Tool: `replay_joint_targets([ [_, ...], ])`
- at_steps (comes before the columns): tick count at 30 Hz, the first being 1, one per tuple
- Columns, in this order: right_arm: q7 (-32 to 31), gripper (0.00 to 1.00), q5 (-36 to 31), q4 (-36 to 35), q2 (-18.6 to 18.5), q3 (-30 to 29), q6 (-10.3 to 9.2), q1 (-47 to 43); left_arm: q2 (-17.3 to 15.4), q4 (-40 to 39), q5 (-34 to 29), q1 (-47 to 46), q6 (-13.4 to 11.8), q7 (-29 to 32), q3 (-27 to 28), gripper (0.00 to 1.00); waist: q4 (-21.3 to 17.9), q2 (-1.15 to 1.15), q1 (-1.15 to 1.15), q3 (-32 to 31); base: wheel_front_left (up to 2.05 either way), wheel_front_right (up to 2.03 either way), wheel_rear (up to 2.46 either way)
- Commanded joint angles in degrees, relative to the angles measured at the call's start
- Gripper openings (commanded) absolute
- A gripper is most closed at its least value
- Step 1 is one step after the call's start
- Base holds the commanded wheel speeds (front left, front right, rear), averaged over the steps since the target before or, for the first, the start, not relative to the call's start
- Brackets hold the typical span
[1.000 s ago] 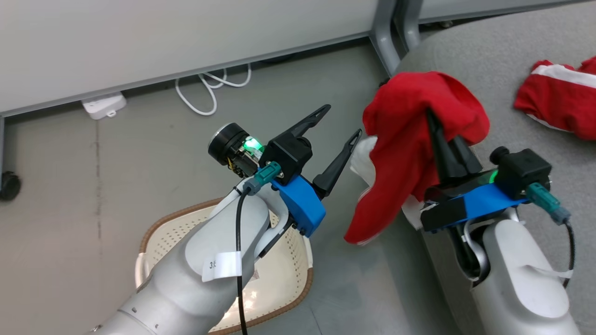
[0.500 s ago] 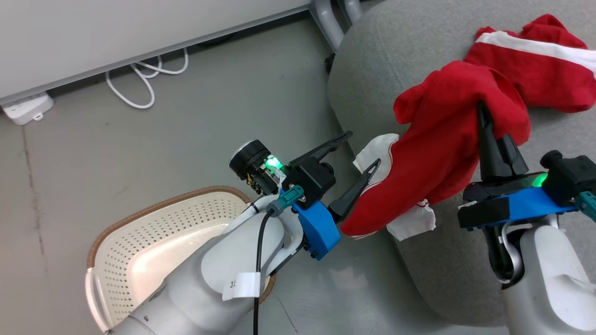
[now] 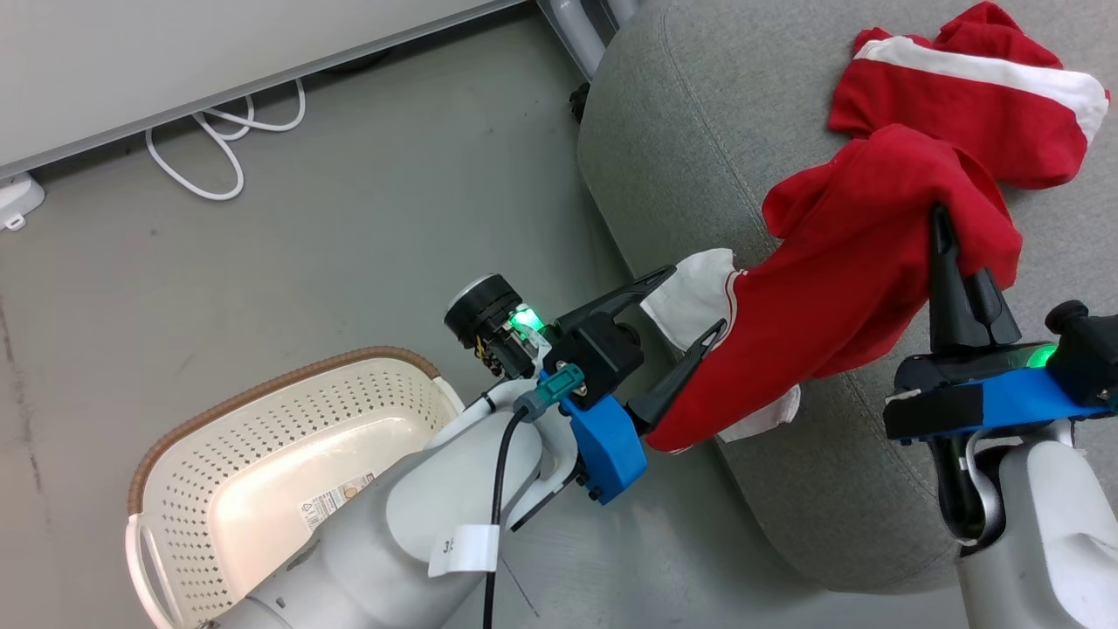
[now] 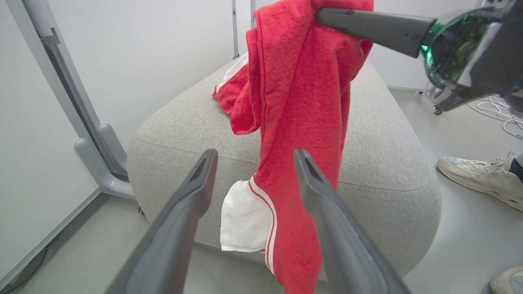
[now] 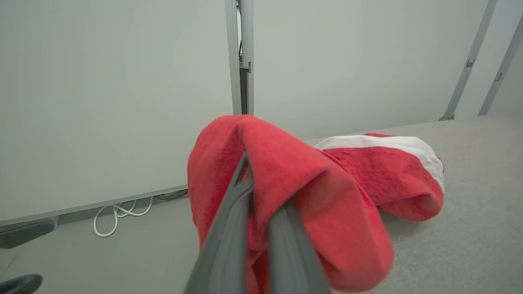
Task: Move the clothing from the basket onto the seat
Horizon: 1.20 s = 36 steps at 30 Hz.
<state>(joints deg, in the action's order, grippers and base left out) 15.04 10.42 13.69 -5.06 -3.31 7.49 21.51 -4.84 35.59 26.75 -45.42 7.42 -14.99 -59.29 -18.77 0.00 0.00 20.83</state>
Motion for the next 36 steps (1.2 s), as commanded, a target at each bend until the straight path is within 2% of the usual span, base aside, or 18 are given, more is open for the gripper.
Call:
replay_joint_targets([
  [1, 0.21, 0.0, -0.4, -0.76, -1.12, 0.21, 0.01, 1.59, -0.47, -0.23, 0.25, -0.71, -0.27, -0.25, 0.36, 1.0, 0.17, 0.0, 0.0, 0.22, 0.0, 0.0, 0.0],
  [7, 0.21, 0.0, -0.42, -3.54, -2.84, -0.92, 0.01, 8.18, -1.79, -1.3, -0.28, -1.98, -1.05, -0.26, 0.96, 1.0, -0.28, 0.0, 0.0, 2.94, 0.0, 0.0, 0.0],
  [11, 0.21, 0.0, -1.18, -5.7, -6.0, -1.79, 0.01, 15.55, -2.87, -2.21, -0.78, -3.22, -1.48, -0.04, 1.18, 1.0, -0.52, 0.0, 0.0, 5.98, 0.0, 0.0, 0.0],
  [14, 0.2, 0.0, -1.85, -6.49, -9.88, -3.42, 0.01, 21.95, -3.98, -3.12, -1.24, -4.45, -1.54, 0.58, 1.32, 1.0, -0.72, 0.0, 0.0, 8.68, 0.0, 0.0, 0.0],
  [20, 0.2, 0.0, -0.02, -4.94, -18.81, -12.69, 0.01, 33.76, -6.56, -5.92, -2.27, -7.06, -2.27, 2.14, 1.61, 1.0, -0.84, 0.0, 0.0, 14.64, 0.0, 0.0, 0.0],
  [23, 0.2, 0.0, 0.7, -2.49, -24.26, -16.54, 0.01, 37.02, -8.01, -7.99, -2.68, -8.39, -2.8, 3.17, 1.88, 1.0, -1.24, 0.0, 0.0, 17.69, 0.0, 0.0, 0.0],
  [26, 0.19, 0.0, 0.78, 0.34, -27.36, -19.79, 0.01, 38.17, -9.63, -10.02, -3.28, -9.7, -3.24, 4.33, 2.17, 1.0, -1.78, 0.0, 0.0, 20.34, 0.0, 0.0, 0.0],
  [30, 0.2, 0.0, 0.74, 4.84, -27.37, -23.81, 0.01, 36.68, -11.22, -13.04, -4.09, -11.26, -3.69, 5.83, 2.19, 1.0, -2.33, 0.0, 0.0, 23.32, 0.0, 0.0, 0.0],
  [36, 0.2, 0.0, 0.35, 10.0, -23.22, -25.77, 0.01, 33.77, -13.11, -17.22, -4.77, -12.47, -4.38, 7.65, 2.09, 1.0, -2.73, 0.0, 0.0, 26.36, 0.0, 0.0, 0.0],
])
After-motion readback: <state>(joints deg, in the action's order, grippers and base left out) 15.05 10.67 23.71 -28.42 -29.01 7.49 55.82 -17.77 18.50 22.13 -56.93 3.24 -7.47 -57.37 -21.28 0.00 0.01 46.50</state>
